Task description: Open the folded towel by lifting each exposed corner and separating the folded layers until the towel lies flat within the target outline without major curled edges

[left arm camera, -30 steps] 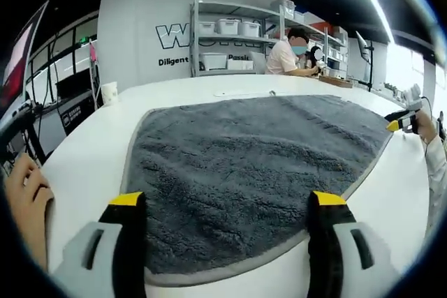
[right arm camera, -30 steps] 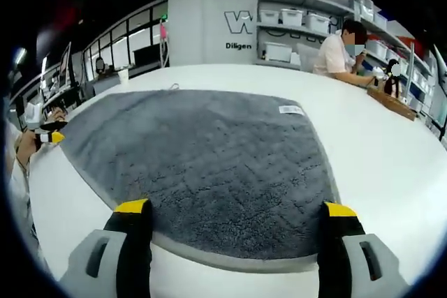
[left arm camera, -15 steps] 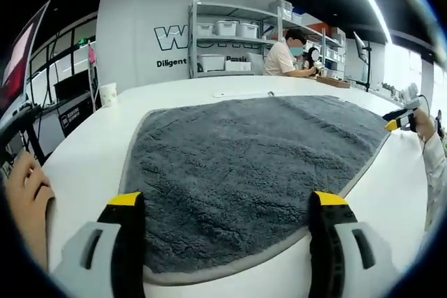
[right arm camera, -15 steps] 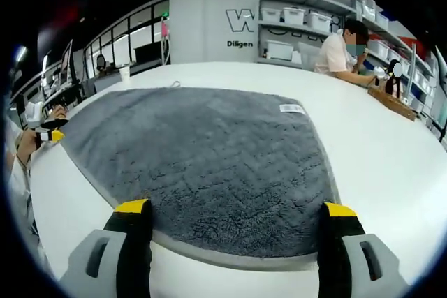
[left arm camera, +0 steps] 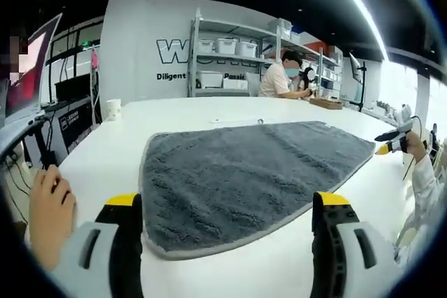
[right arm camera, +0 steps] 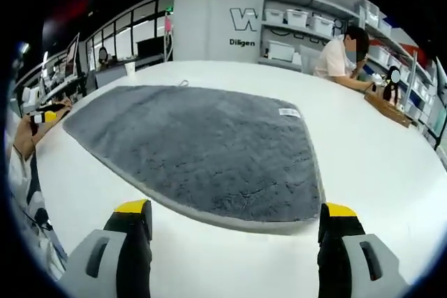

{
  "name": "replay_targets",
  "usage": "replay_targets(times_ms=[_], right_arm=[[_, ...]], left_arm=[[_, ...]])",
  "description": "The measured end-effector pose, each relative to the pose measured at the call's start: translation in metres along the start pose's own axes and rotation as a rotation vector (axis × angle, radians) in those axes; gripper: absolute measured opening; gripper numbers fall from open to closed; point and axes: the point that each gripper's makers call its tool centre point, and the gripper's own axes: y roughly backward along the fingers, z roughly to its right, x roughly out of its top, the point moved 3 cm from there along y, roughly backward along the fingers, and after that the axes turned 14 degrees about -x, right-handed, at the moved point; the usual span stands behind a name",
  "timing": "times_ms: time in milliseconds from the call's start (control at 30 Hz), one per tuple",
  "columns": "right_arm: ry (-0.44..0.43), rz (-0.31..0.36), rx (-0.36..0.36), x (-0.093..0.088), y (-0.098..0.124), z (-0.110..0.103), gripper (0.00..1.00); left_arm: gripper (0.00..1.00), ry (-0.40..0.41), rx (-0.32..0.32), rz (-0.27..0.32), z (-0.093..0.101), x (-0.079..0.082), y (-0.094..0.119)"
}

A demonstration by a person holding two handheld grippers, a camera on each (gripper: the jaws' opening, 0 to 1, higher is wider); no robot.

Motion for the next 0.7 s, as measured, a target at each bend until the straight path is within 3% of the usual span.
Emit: replay_targets(times_ms=[233,700], right_arm=[[0.023,0.042,-0.035,0.003,0.032,0.0,0.99],[0.019,0.031,-0.041,-0.004,0.036,0.003,0.99]], left_arm=[[0.99,0.007,-0.014,0.013,0.011,-0.002,0.027],[0.99,0.054,-0.015,0.034,0.007,-0.006,0.035]])
